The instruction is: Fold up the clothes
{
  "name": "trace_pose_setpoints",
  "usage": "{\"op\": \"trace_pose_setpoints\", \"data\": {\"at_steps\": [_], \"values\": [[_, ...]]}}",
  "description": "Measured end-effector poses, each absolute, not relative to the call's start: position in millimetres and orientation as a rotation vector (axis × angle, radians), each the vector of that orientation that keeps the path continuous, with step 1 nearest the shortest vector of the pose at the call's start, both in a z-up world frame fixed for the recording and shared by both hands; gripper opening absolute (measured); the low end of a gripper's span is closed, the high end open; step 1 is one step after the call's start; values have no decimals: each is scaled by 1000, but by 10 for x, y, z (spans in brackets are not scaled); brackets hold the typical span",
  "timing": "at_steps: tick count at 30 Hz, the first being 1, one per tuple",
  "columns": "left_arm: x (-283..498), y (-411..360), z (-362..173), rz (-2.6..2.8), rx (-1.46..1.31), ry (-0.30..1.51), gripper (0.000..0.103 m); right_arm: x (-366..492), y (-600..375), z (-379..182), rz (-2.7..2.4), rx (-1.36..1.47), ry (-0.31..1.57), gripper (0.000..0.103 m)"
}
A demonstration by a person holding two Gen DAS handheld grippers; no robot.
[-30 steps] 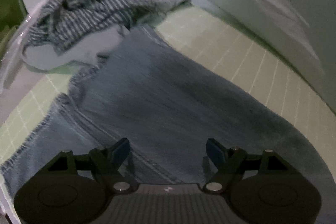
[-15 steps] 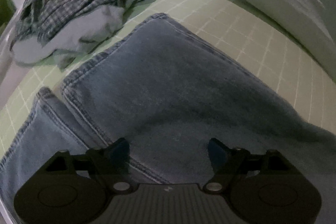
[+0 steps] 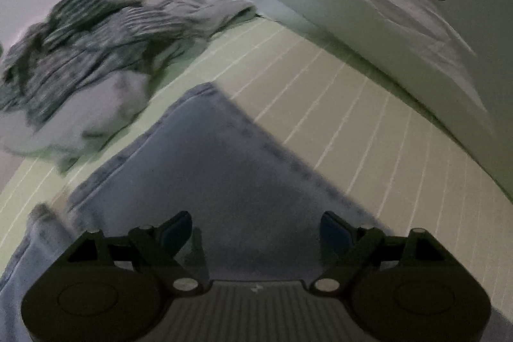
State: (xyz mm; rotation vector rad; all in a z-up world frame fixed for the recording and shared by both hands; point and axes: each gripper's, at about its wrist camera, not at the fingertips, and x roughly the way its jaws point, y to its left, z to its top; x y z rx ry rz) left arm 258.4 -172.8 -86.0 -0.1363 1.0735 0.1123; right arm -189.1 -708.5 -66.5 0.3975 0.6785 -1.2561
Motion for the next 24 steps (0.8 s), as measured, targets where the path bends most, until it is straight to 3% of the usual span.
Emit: {"op": "trace_pose_setpoints", "data": {"at_steps": [4,7,9,11,17,24], "values": [[2821,-1916,-1009,97,-115,1137,88,-1873,-7121,-674,-1263,415,680,31],[2870,-1989,-1092,109,-92,1166,80,-1878,-7144,-673,-1270,424,680,31],[2853,-2013,-1083,95,-71,1144,64,-1887,-7154,-662,-1271,428,673,31],[2842,-2022,-1069,82,-59,1124,6,-1898,-7155,-642,-1270,427,661,31],[2857,-1726,-851,87,-228,1050,4,-1911,-7124,-504,-1274,418,570,29],[2953,-1586,-272,58,-294,755,6,-1583,-7171,-306,-1225,429,419,30]]}}
